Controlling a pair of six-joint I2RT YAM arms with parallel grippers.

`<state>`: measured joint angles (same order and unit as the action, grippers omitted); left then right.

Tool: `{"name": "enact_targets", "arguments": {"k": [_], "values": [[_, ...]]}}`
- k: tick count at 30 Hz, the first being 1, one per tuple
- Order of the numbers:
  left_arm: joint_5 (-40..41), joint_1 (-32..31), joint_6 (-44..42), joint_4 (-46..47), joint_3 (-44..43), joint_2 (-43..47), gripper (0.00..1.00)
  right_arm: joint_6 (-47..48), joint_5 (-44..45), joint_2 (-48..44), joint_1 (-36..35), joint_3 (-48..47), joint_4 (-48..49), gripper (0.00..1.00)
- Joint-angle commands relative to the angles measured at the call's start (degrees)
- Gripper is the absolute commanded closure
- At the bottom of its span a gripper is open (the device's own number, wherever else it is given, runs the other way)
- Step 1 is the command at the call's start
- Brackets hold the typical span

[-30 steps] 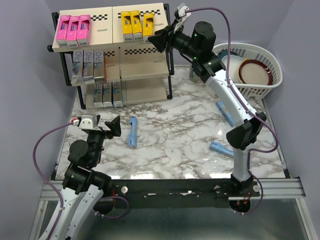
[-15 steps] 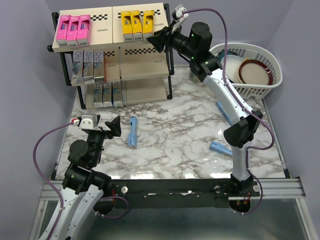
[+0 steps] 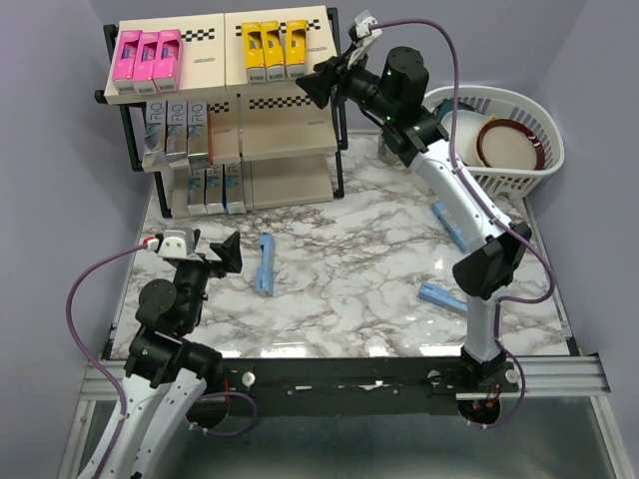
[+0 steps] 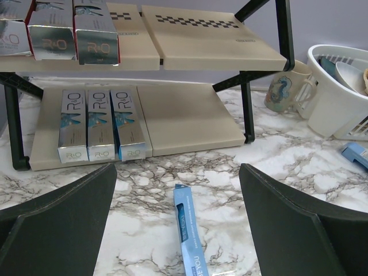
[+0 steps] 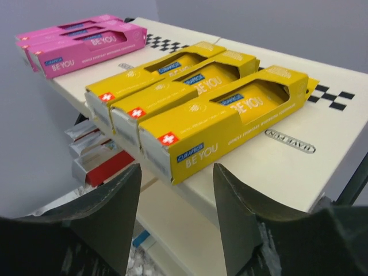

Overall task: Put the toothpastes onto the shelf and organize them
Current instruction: Place the toothpaste on the shelf, then pick up the toothpaste from the center of the board.

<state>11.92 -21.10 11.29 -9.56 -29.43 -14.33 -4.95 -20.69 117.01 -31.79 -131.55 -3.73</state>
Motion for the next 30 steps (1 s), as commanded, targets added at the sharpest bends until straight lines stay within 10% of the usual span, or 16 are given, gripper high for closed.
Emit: {"name": "enact_targets", "arguments": {"k": [1,15,30], "values": [[-1.4,0.3,-0.5,-0.5,0.6,-0.3,0.01,0.7,-0.8,-9.8,0.3,7.9,1.2,0.33],[-3.0,0.3,10.8,-9.8,-4.2,-11.0,0.01,1.4,12.3,-47.1,0.3,58.8,-2.7,0.06],[-4.4,-3.8,33.5,-4.8,4.9,-25.7,0.01,-8.3,13.7,-72.1,0.3,101.6,3.2,0.04]]}}
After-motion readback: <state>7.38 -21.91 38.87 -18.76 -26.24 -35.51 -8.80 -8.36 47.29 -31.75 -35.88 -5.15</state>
